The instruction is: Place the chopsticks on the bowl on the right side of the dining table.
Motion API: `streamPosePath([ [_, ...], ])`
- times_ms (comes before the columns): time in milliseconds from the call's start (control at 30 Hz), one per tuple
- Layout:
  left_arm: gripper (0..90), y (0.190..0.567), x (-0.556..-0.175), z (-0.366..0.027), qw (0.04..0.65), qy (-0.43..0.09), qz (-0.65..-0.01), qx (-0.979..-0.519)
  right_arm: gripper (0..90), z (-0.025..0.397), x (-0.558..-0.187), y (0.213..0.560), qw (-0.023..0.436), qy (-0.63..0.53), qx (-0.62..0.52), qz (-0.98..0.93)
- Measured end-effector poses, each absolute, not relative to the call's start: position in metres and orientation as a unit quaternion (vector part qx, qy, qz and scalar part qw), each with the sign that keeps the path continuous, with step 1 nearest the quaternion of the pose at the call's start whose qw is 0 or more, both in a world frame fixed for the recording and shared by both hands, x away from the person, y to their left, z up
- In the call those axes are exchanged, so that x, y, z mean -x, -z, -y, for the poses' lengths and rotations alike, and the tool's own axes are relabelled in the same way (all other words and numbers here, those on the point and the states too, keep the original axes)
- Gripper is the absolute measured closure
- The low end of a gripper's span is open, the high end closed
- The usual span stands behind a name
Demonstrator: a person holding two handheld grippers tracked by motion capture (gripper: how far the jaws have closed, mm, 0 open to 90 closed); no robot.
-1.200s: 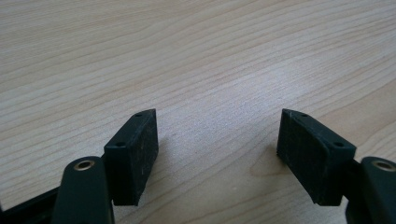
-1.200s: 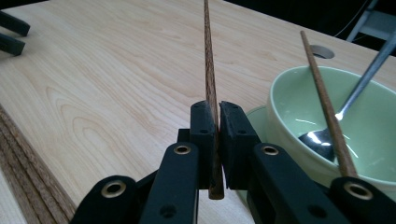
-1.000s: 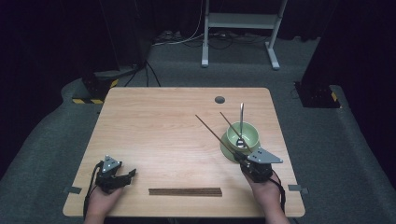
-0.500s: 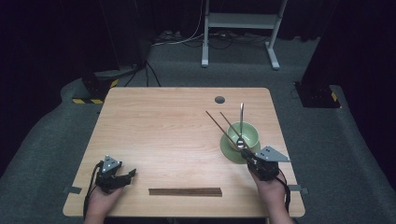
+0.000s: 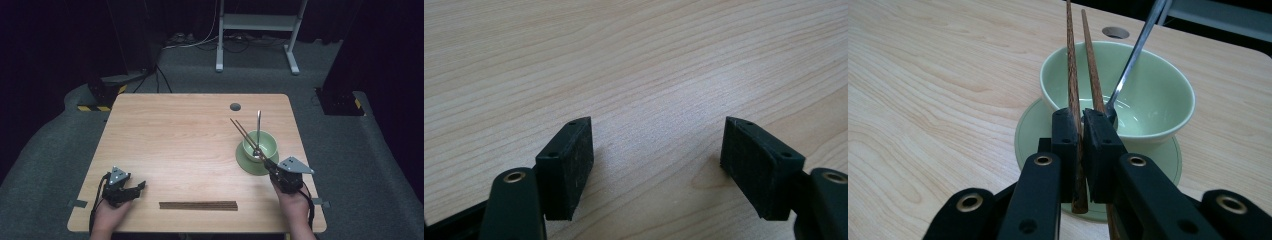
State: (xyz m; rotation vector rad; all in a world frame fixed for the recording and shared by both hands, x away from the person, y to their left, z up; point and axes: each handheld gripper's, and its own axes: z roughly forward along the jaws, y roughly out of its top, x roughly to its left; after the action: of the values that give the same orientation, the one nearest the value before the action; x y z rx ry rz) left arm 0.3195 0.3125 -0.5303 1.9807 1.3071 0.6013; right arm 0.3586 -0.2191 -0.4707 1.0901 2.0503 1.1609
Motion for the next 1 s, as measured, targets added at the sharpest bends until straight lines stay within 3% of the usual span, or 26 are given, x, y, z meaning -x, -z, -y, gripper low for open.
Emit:
streamPosePath([
  [833, 29.2, 0.5303, -0.3196, -0.3126, 0.340, -0.230, -0.503, -0.761, 83.8, 0.2251, -0.3569, 0.4750, 0.275, -0.417, -0.418, -0.759],
  [1000, 29.2, 0.5302, -0.3195, -0.3125, 0.339, -0.231, -0.503, -0.761, 79.7, 0.2229, -0.3569, 0.4760, 0.274, -0.417, -0.415, -0.761],
])
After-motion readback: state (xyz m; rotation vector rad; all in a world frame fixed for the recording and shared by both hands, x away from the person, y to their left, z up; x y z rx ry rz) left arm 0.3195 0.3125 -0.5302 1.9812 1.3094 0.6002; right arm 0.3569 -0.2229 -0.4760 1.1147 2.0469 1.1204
